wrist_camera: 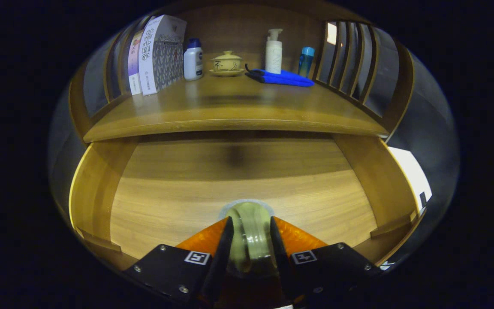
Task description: Pull open the drawer, take out the items inside it, and place them on the countertop above the cabinet.
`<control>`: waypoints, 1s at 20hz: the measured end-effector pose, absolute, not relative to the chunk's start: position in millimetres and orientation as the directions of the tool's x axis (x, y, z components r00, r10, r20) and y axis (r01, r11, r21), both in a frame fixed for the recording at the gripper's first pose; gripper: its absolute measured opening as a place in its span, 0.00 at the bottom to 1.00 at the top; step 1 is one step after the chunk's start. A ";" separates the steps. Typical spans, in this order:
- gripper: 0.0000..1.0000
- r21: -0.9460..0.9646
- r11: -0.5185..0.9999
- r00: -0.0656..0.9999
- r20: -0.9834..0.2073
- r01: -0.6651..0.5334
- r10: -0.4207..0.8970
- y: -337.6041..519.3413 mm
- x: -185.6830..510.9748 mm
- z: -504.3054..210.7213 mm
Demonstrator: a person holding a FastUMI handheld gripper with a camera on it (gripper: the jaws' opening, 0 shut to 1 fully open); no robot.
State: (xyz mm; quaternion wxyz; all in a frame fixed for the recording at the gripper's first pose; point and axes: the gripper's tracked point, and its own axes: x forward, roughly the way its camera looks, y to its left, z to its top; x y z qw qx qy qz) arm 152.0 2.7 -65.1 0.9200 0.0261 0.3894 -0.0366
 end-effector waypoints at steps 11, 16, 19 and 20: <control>0.20 0.102 0.987 0.776 -0.631 0.121 -0.029 2.0 146.0 -31.3; 0.20 0.080 0.989 0.813 -0.580 0.120 -0.052 -6.3 142.9 -8.4; 0.20 0.087 0.989 0.835 -0.548 0.117 -0.051 -7.9 147.2 8.0; 0.20 0.082 0.990 0.842 -0.536 0.116 -0.054 -9.2 149.1 13.4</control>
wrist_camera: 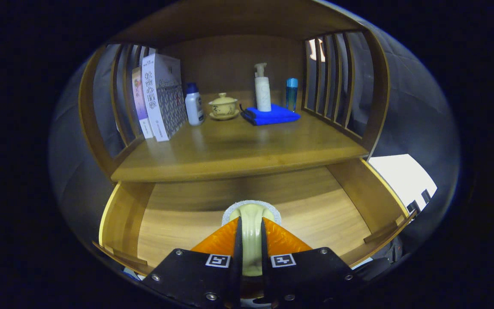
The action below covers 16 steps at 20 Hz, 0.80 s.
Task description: Pull open the drawer, take out the items inside it, and place them on the countertop above the cabinet.
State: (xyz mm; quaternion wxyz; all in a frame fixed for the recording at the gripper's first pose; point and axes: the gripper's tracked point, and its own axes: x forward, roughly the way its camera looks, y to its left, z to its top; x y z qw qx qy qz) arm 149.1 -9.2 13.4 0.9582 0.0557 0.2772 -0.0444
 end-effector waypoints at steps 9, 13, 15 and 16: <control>0.20 0.025 0.995 0.889 -0.453 0.092 -0.070 -11.4 176.8 59.9; 0.20 0.015 0.998 0.902 -0.428 0.068 -0.055 -6.4 205.9 76.2; 0.20 0.020 0.998 0.907 -0.418 0.065 -0.051 -6.0 222.2 83.9; 0.20 0.027 0.997 0.910 -0.411 0.066 -0.049 -6.2 230.2 87.6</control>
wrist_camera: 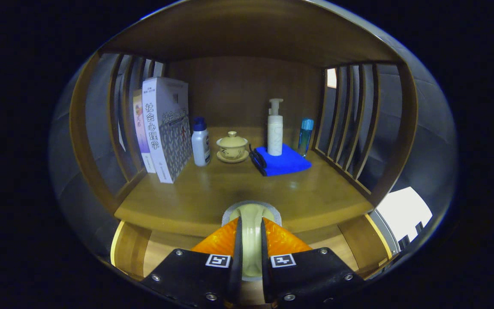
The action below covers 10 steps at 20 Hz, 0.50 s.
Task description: Pull open the drawer, take out the items inside it, and place them on the countertop above the cabinet.
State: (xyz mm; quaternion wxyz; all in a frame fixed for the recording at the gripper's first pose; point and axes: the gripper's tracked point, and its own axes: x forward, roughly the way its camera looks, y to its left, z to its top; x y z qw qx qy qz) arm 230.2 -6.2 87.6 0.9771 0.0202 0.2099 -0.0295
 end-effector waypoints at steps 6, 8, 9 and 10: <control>0.22 0.017 0.999 0.917 -0.397 0.050 -0.039 -9.2 276.1 100.7; 0.23 0.021 0.999 0.916 -0.400 0.030 -0.019 -6.3 289.2 97.6; 0.24 0.023 0.999 0.918 -0.398 0.025 -0.014 -6.1 294.5 96.7; 0.25 0.023 1.000 0.918 -0.396 0.020 -0.010 -6.0 297.6 95.6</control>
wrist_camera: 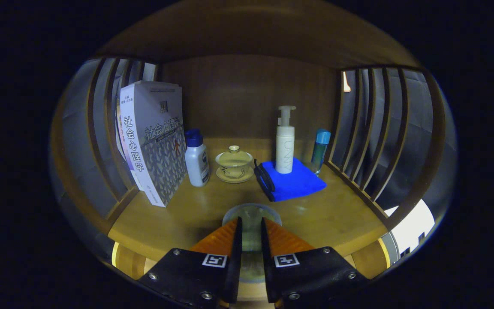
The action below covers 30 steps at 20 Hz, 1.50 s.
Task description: Pull open the drawer, take out the items inside it, and place them on the countertop above the cabinet.
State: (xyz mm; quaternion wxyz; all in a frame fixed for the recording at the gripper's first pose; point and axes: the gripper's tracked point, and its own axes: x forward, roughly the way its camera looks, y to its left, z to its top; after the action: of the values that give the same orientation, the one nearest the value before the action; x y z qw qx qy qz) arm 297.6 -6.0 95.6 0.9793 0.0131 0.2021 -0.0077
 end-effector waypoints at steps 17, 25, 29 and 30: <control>0.95 0.027 0.998 0.987 -0.148 0.065 -0.060 -23.8 203.4 129.9; 0.95 0.051 0.997 0.998 -0.033 0.051 -0.049 -19.7 140.9 126.0; 0.95 0.062 0.998 1.000 0.009 0.029 -0.030 -19.0 111.6 110.1; 0.95 0.070 0.997 1.000 0.009 0.029 -0.030 -19.5 105.9 102.5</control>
State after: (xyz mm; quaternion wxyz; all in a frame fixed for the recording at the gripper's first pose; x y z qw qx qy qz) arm 105.9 -19.5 102.5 0.9993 0.0351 -0.0049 -0.0147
